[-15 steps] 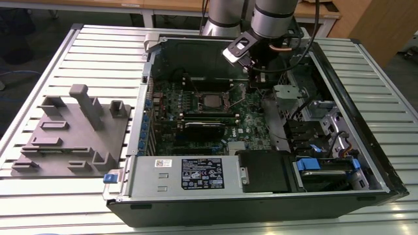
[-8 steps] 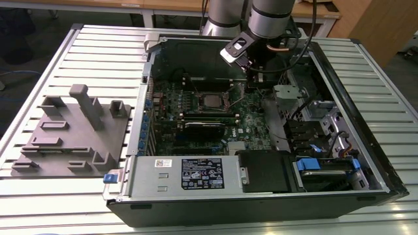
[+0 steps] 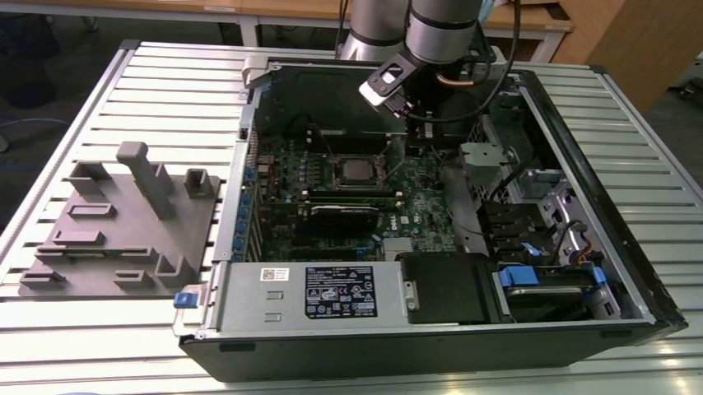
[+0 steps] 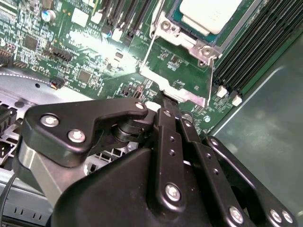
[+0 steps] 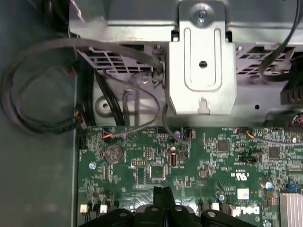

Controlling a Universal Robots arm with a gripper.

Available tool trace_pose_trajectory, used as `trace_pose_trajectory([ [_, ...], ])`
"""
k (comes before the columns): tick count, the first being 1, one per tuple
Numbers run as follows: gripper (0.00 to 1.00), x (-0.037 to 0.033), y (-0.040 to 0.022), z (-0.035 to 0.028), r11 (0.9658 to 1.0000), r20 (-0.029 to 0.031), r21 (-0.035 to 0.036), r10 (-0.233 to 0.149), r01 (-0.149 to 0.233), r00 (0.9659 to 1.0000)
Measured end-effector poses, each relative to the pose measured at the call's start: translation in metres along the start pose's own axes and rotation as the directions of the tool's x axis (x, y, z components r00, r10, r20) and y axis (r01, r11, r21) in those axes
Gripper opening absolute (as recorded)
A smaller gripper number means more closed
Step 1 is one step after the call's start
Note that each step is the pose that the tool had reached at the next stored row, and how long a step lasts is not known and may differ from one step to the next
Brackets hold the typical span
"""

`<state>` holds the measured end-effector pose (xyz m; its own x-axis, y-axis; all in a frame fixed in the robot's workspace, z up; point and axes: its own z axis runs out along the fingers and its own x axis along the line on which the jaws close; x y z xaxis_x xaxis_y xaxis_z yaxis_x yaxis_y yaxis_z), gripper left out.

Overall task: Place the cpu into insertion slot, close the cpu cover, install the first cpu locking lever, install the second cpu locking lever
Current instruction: 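Close the cpu cover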

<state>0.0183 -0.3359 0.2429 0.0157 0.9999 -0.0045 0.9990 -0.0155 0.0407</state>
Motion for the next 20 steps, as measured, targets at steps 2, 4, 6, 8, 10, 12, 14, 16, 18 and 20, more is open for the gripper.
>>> trace_pose_trajectory([
  [2, 0.1, -0.0001, -0.0032, -0.0001, 1.0, -0.0002, -0.0034, 0.0, 0.0, 1.0],
  [4, 0.1, -0.0001, -0.0058, -0.0002, 1.0, -0.0001, -0.0055, 0.0, 0.0, 1.0],
  [6, 0.1, -0.0001, -0.0071, -0.0002, 1.0, -0.0002, -0.0061, 0.0, 0.0, 1.0],
  [8, 0.1, -0.0001, -0.0075, -0.0003, 1.0, -0.0002, -0.0062, 0.0, 0.0, 1.0],
  [10, 0.1, -0.0001, -0.0081, -0.0003, 1.0, -0.0002, -0.0063, 0.0, 0.0, 1.0],
  [12, 0.1, -0.0001, -0.009, -0.0003, 1.0, -0.0001, -0.0065, 0.0, 0.0, 1.0],
  [14, 0.1, -0.0001, -0.0099, -0.0004, 1.0, -0.0001, -0.0067, 0.0, 0.0, 1.0],
  [16, 0.1, -0.0002, -0.011, -0.0004, 1.0, -0.0001, -0.0069, 0.0, 0.0, 1.0],
  [18, 0.1, -0.0002, -0.0131, -0.0005, 1.0, -0.0001, -0.0072, 0.0, 0.0, 1.0],
  [20, 0.1, -0.0003, -0.0165, -0.0005, 1.0, 0.0001, -0.0077, 0.0, 0.0, 1.0],
])
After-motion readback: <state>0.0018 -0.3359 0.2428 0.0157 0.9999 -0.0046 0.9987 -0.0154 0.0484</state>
